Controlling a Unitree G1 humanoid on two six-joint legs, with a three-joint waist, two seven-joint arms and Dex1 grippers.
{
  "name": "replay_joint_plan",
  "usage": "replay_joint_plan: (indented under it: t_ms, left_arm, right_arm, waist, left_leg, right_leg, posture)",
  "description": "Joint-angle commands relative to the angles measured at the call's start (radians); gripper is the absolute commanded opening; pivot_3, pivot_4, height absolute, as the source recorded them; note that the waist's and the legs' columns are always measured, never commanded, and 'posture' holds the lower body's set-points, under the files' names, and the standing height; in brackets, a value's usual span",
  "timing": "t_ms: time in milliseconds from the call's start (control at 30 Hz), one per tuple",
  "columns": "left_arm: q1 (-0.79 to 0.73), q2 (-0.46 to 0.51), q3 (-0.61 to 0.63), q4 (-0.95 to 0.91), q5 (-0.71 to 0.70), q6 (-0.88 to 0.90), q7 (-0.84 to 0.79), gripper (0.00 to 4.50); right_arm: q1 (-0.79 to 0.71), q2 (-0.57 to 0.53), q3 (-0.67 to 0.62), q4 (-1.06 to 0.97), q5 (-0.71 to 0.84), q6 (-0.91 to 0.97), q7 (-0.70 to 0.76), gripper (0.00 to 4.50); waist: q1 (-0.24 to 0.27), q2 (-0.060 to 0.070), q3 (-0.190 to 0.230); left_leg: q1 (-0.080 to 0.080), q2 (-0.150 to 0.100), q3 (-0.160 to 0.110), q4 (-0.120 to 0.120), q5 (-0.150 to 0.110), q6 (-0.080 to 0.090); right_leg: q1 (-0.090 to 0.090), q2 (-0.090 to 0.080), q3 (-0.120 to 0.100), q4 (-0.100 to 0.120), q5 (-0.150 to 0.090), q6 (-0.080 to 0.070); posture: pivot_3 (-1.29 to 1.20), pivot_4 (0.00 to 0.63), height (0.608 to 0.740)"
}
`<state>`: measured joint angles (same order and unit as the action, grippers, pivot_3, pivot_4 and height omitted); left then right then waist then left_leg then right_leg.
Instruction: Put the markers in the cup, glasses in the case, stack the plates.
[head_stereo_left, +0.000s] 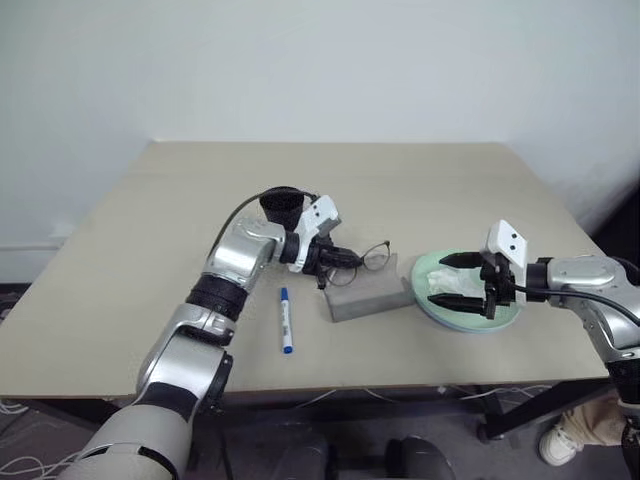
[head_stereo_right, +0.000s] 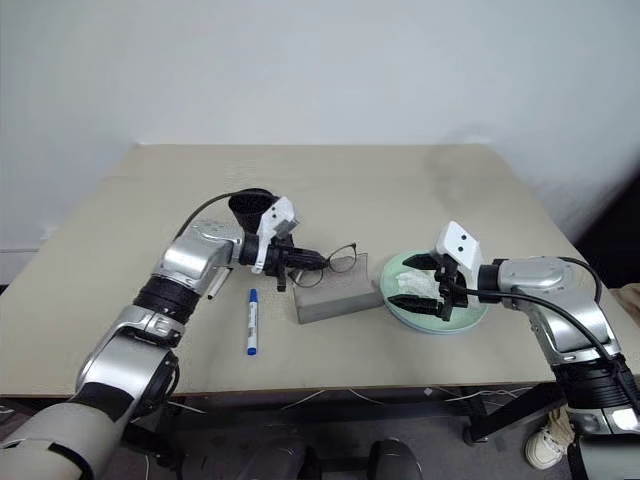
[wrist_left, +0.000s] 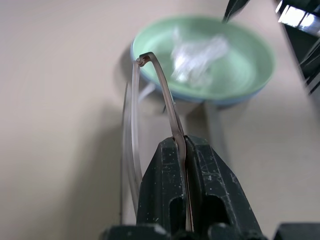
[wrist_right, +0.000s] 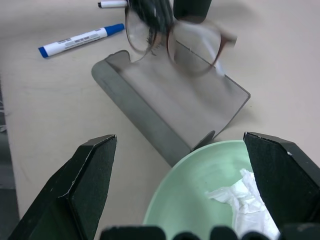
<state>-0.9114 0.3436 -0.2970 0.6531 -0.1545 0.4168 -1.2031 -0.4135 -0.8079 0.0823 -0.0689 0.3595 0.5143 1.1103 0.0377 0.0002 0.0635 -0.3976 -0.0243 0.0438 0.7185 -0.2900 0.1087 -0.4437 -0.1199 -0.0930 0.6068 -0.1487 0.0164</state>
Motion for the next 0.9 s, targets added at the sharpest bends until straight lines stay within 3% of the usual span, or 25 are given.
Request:
replay_joint_plan:
  t_ms: [33,433,800,900]
  left_arm:
    - [-0.043,-0.032,-0.009,0.064,0.033,-0.071,-0.019,0.05]
    - [-0.03,-0.068,-0.046,0.122,0.077,-0.009,-0.143,0.05]
    - [-0.003,-0.092,-0.037,0.112,0.084,0.019,-0.134,0.05]
    - [-0.012,-0.096,-0.018,0.113,0.078,0.025,-0.114,0.73]
  right_arm:
    - [-0.011,0.0,-0.022,-0.018,0.005,-0.014,0.001,4.41]
    - [0.039,-0.01,-0.047,-0.047,0.011,-0.014,-0.009,4.41]
    - [0.046,-0.006,-0.045,-0.047,0.005,-0.021,-0.007,4.41]
    - [0.046,-0.005,-0.042,-0.048,0.005,-0.022,-0.006,4.41]
  waist:
    - [0.0,0.0,0.0]
    - [-0.001,0.0,0.0]
    - [0.0,0.0,0.0]
    - [0.0,0.0,0.0]
  left_leg:
    - [0.0,0.0,0.0,0.0,0.0,0.0]
    - [-0.001,0.0,0.0,0.001,-0.001,0.001]
    - [0.0,0.0,0.0,0.001,-0.001,0.002]
    - [-0.001,0.0,0.0,0.001,-0.001,0.002]
  right_leg:
    - [0.0,0.0,0.0,0.0,0.0,0.0]
    - [0.0,-0.001,-0.001,0.0,0.0,0.0]
    - [0.0,-0.001,-0.001,0.0,0.0,0.0]
    - [0.0,-0.001,-0.001,0.0,0.0,0.0]
  posture:
    - [0.0,0.0,0.723]
    - [0.0,0.0,0.723]
    - [0.0,0.0,0.723]
    - [0.0,0.0,0.723]
